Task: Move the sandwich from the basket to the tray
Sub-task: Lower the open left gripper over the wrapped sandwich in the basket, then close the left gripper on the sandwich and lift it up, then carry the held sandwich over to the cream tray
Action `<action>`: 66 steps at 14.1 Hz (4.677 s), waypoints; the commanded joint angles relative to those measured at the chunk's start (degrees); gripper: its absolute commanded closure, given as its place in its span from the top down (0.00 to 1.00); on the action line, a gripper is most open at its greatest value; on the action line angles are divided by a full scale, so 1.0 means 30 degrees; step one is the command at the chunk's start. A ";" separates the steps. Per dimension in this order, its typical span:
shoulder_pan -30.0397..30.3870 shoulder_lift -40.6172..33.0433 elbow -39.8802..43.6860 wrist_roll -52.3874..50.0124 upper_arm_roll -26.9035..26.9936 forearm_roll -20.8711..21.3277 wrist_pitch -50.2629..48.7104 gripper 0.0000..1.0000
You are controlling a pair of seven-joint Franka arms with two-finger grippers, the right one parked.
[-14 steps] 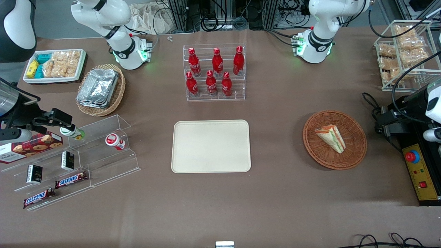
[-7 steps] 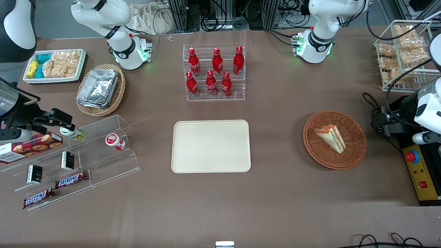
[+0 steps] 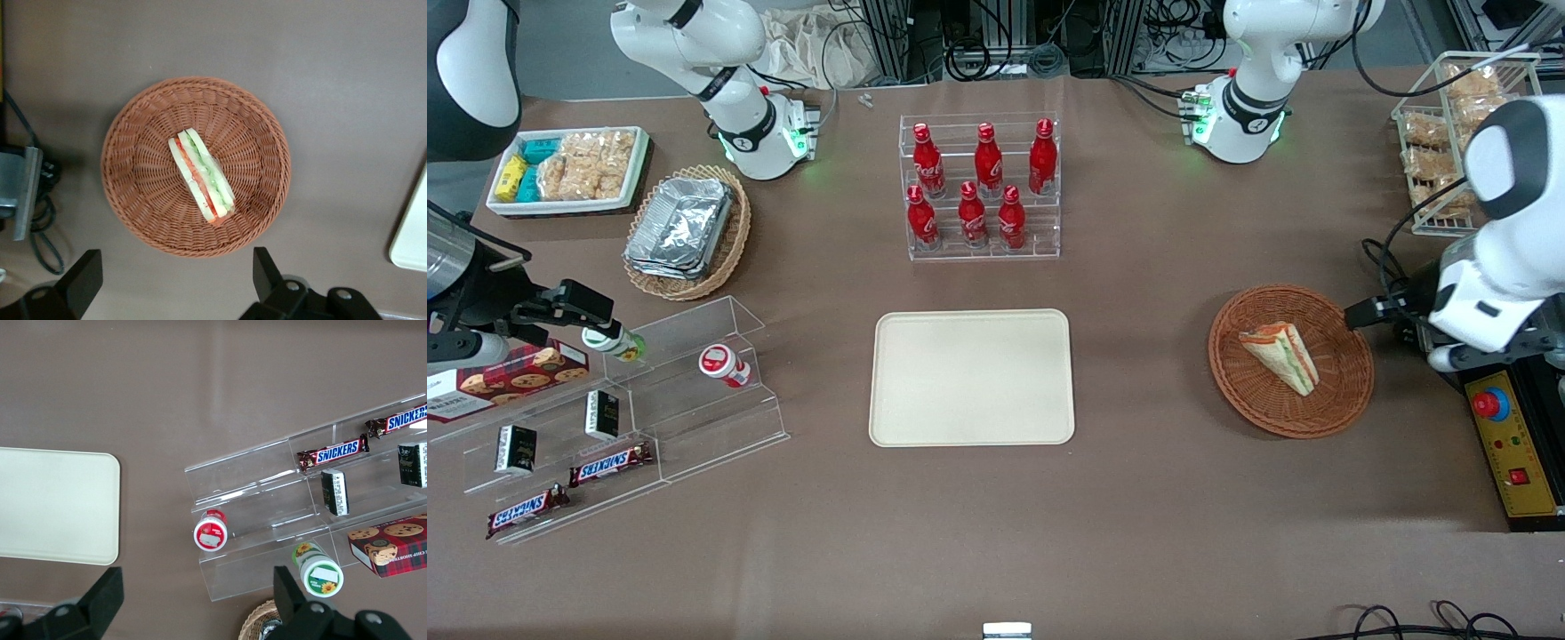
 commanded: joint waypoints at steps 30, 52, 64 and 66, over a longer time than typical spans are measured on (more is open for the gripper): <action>-0.0926 0.0438 -0.3774 -1.0226 -0.0087 -0.0134 0.4459 0.00; -0.1599 0.3857 0.3679 -0.9317 -1.0512 0.2883 0.1354 0.05; -0.3885 1.1008 0.3824 -0.9962 -1.0722 0.6569 0.7955 0.01; -0.3885 1.1390 0.3824 -1.0021 -1.0459 0.6809 0.8250 0.09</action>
